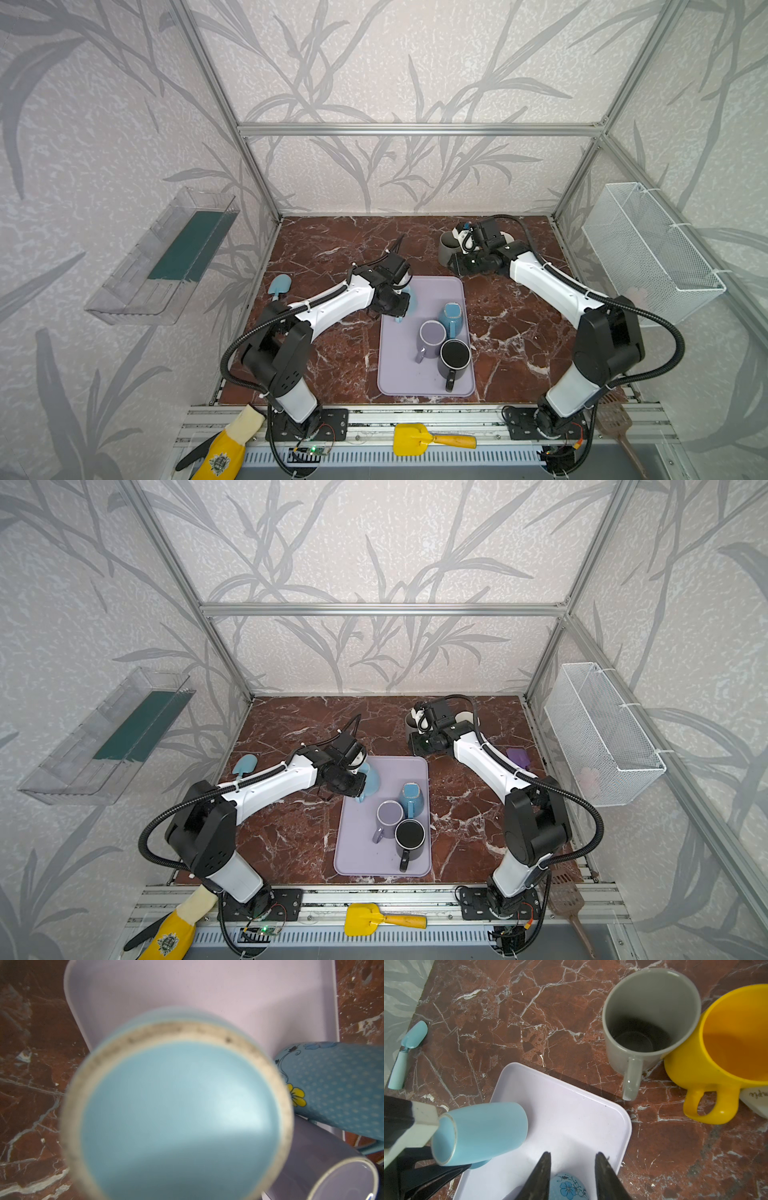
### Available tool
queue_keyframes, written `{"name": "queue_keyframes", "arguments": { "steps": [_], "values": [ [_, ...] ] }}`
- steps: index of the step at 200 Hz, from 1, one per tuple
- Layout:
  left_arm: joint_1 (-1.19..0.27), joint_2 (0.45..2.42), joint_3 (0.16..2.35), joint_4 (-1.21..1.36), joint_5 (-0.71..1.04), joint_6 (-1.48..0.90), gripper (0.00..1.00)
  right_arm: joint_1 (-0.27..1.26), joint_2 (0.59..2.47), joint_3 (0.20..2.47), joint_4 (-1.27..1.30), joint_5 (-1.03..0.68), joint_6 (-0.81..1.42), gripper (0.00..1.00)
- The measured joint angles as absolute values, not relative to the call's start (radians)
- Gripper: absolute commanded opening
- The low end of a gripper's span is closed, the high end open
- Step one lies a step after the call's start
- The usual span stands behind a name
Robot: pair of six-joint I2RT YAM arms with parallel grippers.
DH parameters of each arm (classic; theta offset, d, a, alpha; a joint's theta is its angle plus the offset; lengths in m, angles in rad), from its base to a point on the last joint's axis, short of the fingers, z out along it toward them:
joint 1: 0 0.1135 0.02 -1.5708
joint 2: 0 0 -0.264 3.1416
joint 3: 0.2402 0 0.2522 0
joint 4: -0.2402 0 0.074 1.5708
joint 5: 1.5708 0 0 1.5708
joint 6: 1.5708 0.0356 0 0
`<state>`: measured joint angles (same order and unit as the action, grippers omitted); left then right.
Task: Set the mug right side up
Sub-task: 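Lift the light blue mug off the tray with the left gripper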
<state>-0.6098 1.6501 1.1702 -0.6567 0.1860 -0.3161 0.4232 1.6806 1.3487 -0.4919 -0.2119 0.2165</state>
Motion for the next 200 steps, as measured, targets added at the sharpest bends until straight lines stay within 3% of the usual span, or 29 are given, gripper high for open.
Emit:
{"name": "queue_keyframes", "arguments": {
  "steps": [200],
  "values": [
    [-0.366,1.455,1.082,-0.272,0.555,-0.401,0.0,0.424,1.632,1.278,-0.389,-0.36,0.288,0.39]
  ]
}}
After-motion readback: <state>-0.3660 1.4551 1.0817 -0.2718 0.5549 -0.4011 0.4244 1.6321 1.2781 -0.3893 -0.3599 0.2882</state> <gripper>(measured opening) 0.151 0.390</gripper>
